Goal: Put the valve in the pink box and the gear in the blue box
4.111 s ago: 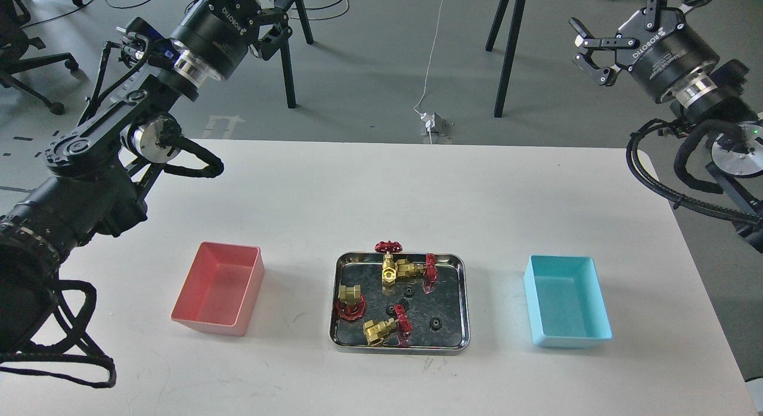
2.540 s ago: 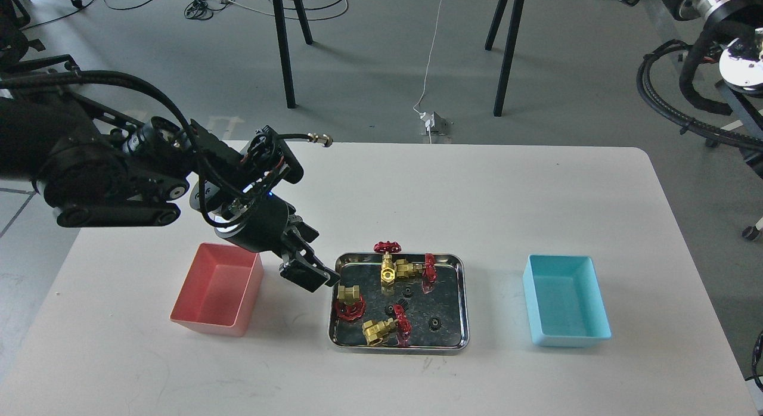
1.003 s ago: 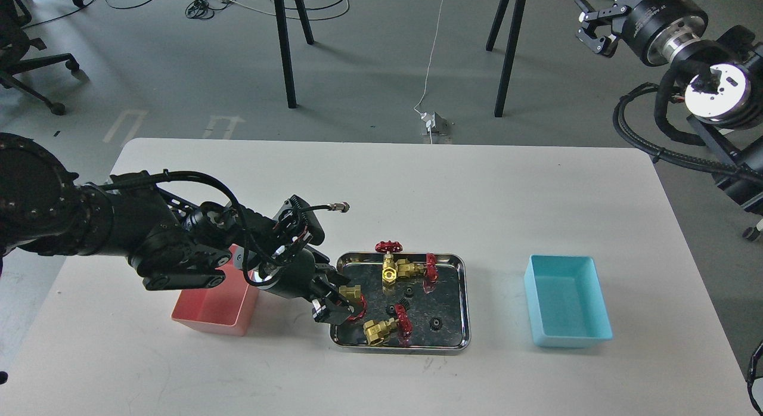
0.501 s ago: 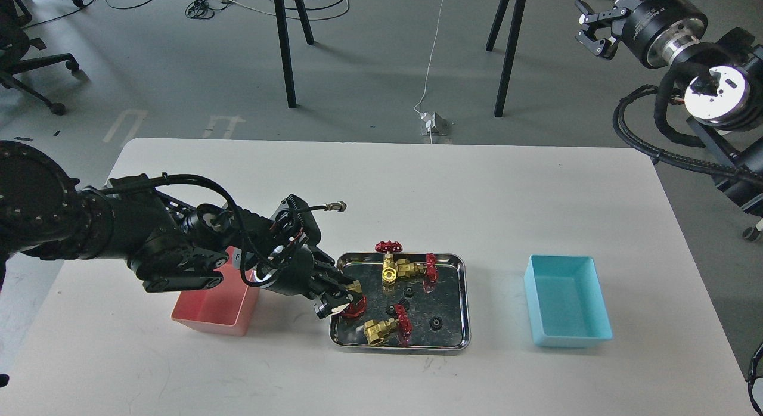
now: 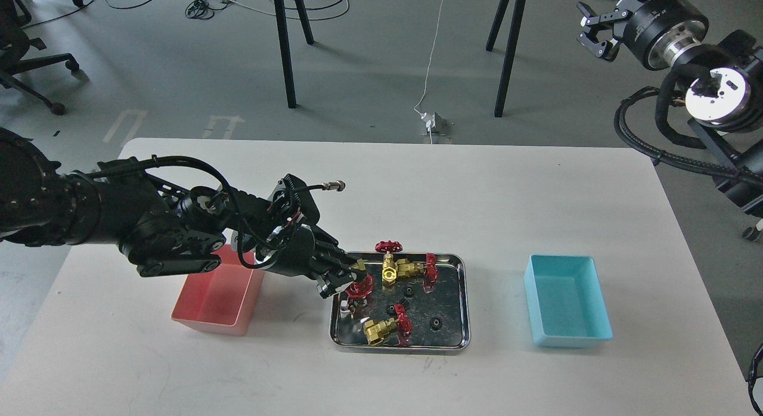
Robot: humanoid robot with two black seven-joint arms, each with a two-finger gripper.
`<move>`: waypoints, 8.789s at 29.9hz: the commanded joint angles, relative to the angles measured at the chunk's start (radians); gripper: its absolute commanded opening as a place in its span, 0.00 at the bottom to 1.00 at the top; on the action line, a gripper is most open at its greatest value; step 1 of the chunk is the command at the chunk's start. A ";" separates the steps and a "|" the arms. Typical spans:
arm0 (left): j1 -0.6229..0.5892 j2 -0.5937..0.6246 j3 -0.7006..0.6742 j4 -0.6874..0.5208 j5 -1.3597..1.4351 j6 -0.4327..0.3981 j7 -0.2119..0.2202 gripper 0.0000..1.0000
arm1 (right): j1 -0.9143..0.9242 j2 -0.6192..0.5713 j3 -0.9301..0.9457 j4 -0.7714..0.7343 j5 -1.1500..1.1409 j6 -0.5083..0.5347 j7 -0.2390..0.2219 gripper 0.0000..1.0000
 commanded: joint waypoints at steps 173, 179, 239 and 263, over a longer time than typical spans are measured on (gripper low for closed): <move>0.496 0.478 -1.166 -0.484 -0.774 -0.299 0.000 0.74 | 0.264 0.393 -1.306 0.455 -1.565 0.188 0.021 0.54; 0.504 0.466 -1.168 -0.484 -0.774 -0.299 0.000 0.74 | 0.264 0.391 -1.307 0.455 -1.570 0.176 0.021 0.52; 0.539 0.342 -1.183 -0.456 -0.769 -0.279 0.000 0.75 | 0.182 -0.402 -1.104 0.731 -1.450 0.144 0.010 0.09; 0.538 0.359 -1.278 -0.326 -0.887 -0.308 0.000 0.75 | 0.106 -0.359 -0.557 0.615 -0.773 0.021 0.005 0.99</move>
